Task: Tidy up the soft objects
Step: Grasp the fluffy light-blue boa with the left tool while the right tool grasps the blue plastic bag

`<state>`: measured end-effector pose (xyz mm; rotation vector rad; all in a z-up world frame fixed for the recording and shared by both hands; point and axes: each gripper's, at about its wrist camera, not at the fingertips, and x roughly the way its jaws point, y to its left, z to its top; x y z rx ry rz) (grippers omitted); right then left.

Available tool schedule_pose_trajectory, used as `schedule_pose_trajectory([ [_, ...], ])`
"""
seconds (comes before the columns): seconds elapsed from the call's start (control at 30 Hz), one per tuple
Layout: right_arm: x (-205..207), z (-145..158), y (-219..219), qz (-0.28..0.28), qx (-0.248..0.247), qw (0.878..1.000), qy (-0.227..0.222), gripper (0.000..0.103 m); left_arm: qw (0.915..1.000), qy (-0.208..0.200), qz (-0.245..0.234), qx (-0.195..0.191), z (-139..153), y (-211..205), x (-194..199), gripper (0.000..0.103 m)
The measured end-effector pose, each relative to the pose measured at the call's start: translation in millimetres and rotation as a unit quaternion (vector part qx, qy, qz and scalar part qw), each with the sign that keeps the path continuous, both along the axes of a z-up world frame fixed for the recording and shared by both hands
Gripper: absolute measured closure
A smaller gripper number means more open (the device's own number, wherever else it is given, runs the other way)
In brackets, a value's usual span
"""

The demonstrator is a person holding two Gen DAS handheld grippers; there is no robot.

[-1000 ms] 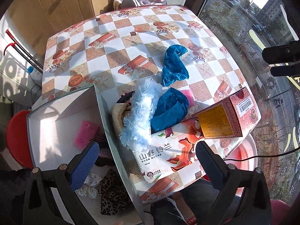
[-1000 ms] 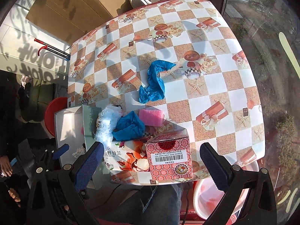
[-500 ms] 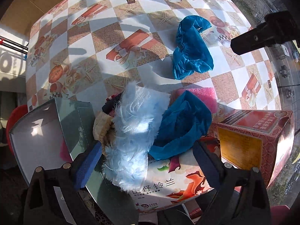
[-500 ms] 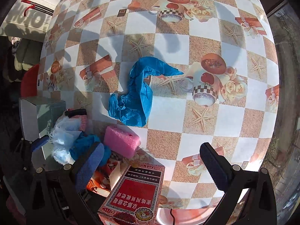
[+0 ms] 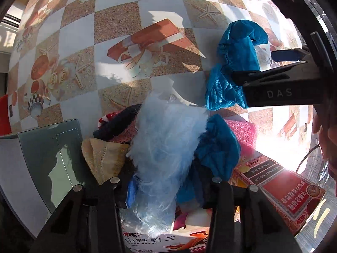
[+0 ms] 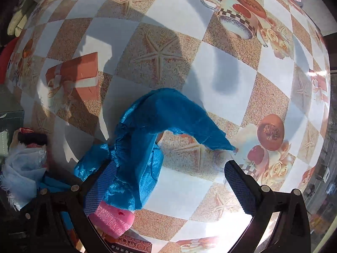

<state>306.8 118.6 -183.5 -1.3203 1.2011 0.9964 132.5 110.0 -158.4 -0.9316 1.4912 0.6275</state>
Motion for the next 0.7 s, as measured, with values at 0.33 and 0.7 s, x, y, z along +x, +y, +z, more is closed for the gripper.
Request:
schedule_pose_trajectory([
  [0.33,130.4,32.5,-107.7,-0.229,0.021,0.972,0.041,0.000,0.9900,-0.061,0.022,0.125,67.5,70.1,17.8,0.021],
  [0.7,71.2,30.0,-94.8,-0.141,0.052,0.988,0.036,0.000,0.9977,-0.004,0.006,0.068,27.2,32.1,22.7,0.021],
])
